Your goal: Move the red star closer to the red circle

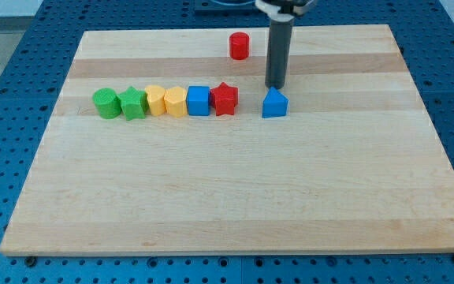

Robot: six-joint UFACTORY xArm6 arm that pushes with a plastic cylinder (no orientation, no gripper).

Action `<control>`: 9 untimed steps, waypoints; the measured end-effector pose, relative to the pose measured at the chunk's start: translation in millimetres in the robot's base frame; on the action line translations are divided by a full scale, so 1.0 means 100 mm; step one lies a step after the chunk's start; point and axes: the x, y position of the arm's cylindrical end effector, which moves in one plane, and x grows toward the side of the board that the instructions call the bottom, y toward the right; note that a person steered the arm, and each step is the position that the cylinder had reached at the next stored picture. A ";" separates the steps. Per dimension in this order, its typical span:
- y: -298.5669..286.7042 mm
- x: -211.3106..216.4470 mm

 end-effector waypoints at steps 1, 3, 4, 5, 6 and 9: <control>-0.22 0.35; -0.73 0.92; -0.78 0.83; -0.76 0.58; -0.76 0.37; -0.76 -0.28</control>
